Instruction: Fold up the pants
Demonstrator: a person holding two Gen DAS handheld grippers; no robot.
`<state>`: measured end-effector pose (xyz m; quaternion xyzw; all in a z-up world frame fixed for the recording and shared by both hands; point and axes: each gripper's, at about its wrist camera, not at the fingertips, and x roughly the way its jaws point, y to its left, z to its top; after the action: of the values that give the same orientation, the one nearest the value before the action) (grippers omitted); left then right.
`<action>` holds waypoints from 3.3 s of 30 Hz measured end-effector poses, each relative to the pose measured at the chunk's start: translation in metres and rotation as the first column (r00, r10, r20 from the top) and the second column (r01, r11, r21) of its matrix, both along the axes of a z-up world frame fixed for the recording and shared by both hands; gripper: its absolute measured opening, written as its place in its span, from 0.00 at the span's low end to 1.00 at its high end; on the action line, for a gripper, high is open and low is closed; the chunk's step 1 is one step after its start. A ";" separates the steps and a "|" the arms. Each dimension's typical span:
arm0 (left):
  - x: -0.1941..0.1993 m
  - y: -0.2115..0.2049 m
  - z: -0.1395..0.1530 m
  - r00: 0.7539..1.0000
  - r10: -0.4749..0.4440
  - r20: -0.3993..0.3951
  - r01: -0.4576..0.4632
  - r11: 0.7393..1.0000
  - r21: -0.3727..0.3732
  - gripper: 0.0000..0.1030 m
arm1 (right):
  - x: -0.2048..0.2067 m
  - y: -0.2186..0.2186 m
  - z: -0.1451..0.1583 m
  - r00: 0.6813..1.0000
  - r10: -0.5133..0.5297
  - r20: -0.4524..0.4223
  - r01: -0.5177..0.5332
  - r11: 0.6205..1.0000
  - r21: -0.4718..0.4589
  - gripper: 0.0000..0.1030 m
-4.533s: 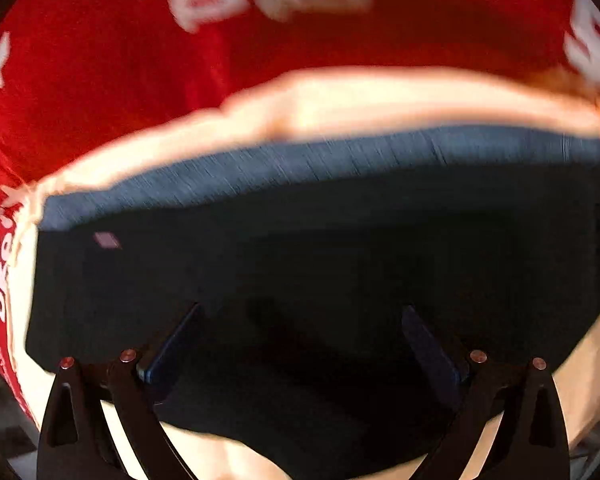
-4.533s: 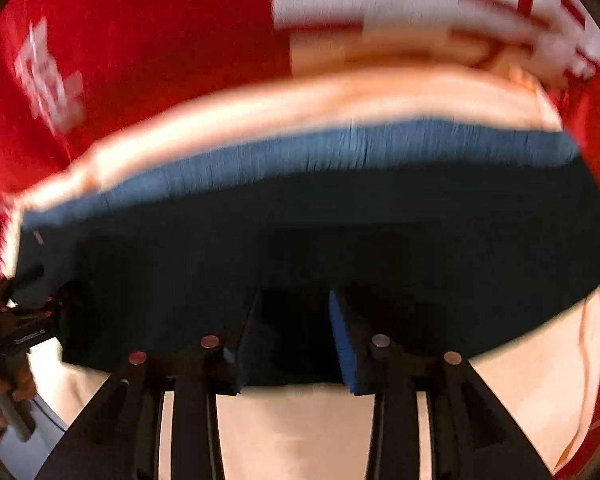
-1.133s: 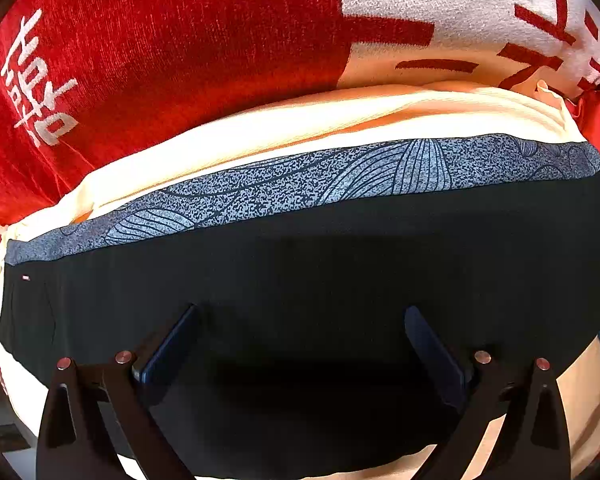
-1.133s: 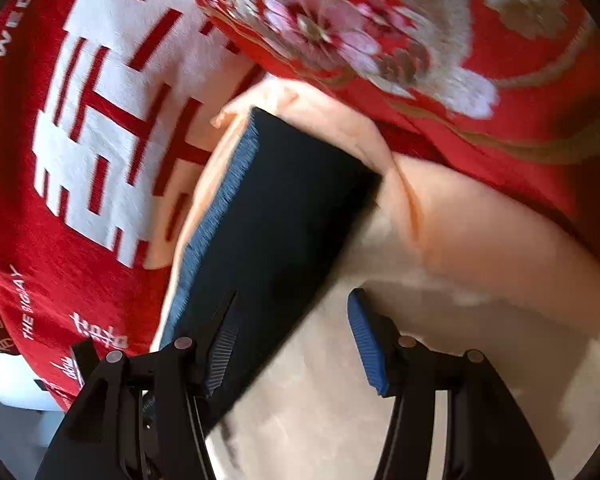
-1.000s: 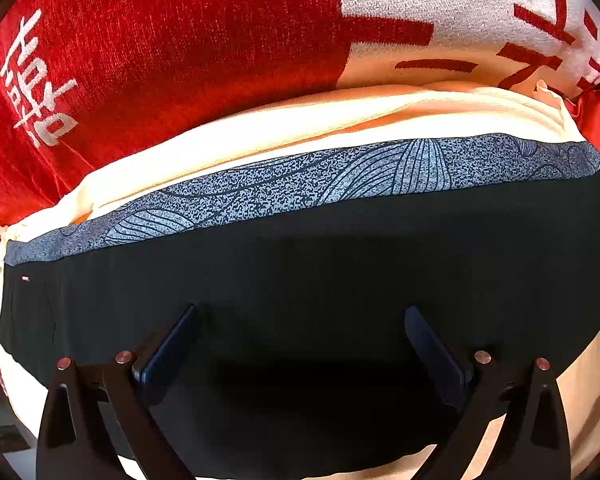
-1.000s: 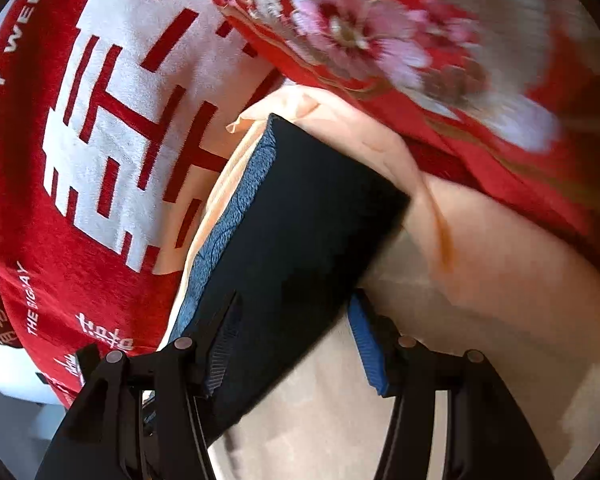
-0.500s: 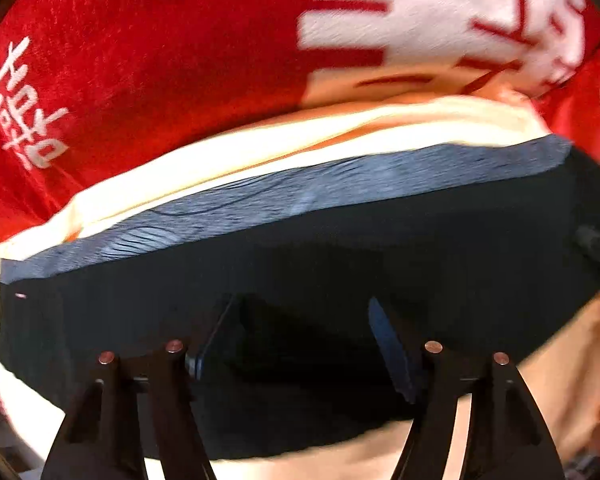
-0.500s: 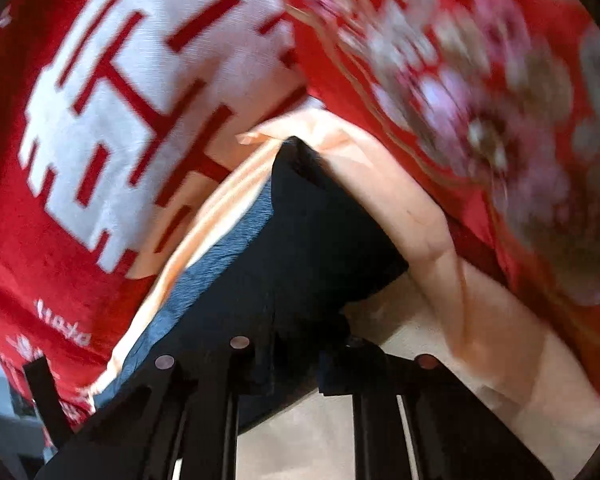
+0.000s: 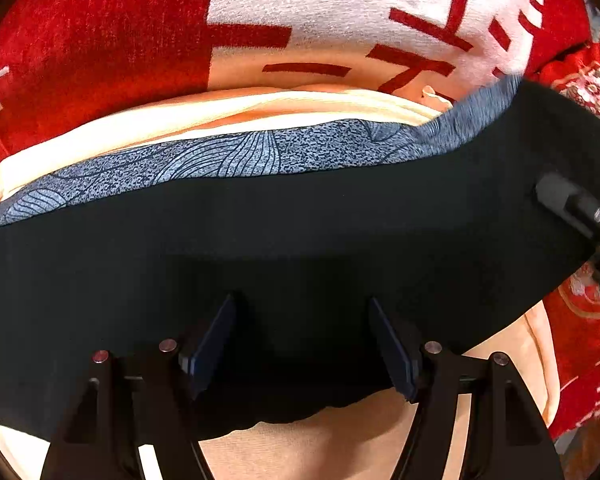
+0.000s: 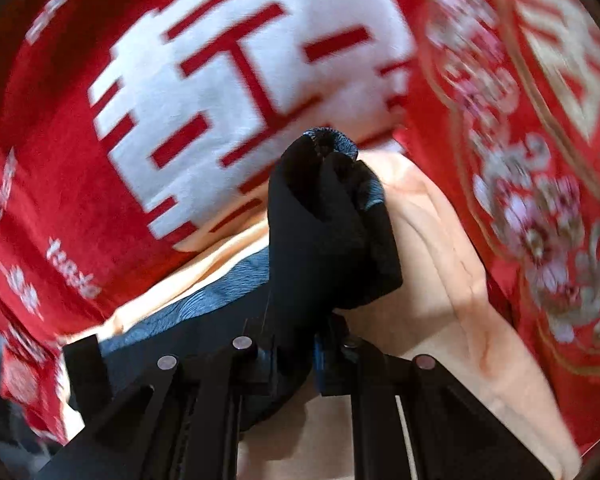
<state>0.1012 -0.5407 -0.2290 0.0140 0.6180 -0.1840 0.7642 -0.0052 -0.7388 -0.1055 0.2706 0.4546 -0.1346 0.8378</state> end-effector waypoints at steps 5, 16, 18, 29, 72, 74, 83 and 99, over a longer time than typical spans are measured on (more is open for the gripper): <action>0.000 0.004 0.003 0.998 -0.055 -0.009 0.055 0.998 -0.009 0.68 | 0.017 0.046 0.022 0.992 0.126 -0.008 -0.126 0.985 -0.120 0.13; 0.027 0.176 0.056 0.994 0.102 0.045 -0.106 0.989 0.099 0.80 | 0.060 0.193 0.011 0.917 0.373 -0.138 -0.398 0.868 -0.297 0.13; 0.035 0.209 0.060 0.990 0.126 0.056 -0.133 0.983 0.125 0.80 | 0.070 0.227 -0.012 0.898 0.397 -0.192 -0.439 0.846 -0.304 0.13; 0.044 0.319 0.042 0.972 0.235 0.034 -0.236 0.949 0.208 0.80 | 0.067 0.337 -0.088 0.800 0.454 -0.392 -0.596 0.678 -0.430 0.42; 0.032 0.228 0.041 0.984 -0.033 -0.177 0.024 0.998 -0.052 0.06 | 0.073 0.161 -0.067 0.894 0.293 -0.338 -0.341 0.936 -0.091 0.35; 0.031 0.226 0.047 0.988 -0.022 -0.150 0.016 0.999 -0.037 0.06 | 0.078 0.159 -0.051 0.908 0.287 -0.305 -0.339 0.931 -0.134 0.35; 0.033 0.237 0.061 0.989 0.131 -0.066 -0.126 0.989 0.077 0.69 | 0.132 0.176 -0.080 0.876 0.359 -0.323 -0.424 0.892 -0.158 0.44; 0.023 0.244 0.062 0.954 0.291 -0.068 -0.254 0.910 0.327 0.69 | 0.083 0.255 -0.078 0.750 0.543 -0.379 -0.614 0.784 -0.091 0.59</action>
<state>0.1246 -0.2964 -0.1668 0.0386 0.6783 0.0247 0.7334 0.0779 -0.4834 -0.1831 -0.0008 0.6337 0.0421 0.7725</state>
